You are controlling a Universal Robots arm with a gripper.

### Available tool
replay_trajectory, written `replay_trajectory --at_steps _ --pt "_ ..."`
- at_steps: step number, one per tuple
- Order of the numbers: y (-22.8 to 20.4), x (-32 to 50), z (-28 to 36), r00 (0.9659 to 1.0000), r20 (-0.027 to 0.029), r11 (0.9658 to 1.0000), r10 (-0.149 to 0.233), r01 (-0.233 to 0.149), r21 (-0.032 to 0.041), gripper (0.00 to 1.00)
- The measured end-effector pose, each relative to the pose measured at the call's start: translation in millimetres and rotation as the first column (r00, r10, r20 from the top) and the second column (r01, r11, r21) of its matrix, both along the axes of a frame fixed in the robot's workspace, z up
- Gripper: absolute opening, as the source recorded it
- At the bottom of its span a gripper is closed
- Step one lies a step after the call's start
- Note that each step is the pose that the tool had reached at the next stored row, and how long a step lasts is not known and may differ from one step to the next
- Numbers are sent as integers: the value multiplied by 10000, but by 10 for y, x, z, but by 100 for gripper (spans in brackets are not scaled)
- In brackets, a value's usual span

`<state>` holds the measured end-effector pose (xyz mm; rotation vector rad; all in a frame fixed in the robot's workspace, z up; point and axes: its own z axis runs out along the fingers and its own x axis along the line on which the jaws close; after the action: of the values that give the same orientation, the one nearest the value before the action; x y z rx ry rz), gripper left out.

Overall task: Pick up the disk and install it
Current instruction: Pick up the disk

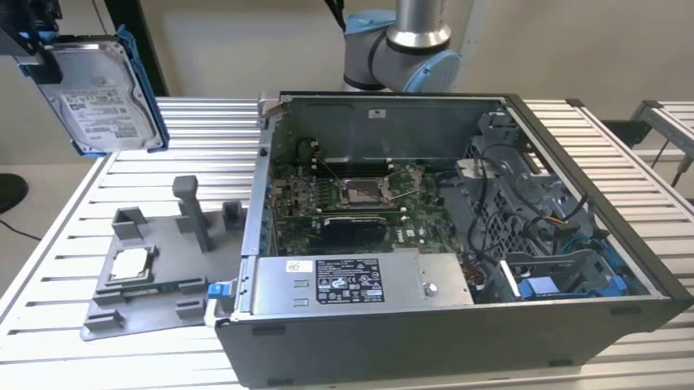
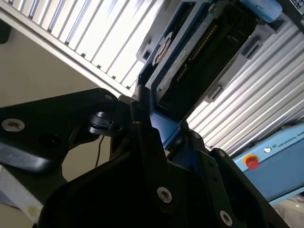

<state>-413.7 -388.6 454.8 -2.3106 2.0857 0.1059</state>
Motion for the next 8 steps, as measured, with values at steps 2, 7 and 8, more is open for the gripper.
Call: replay_trajectory --at_steps 2,7,8 --pt "0 0 91 10000 0 10000 -8 8 0 0" --pt "0 0 320 10000 0 10000 -35 35 0 0" --pt "0 0 366 10000 -1 10000 -39 39 0 0"
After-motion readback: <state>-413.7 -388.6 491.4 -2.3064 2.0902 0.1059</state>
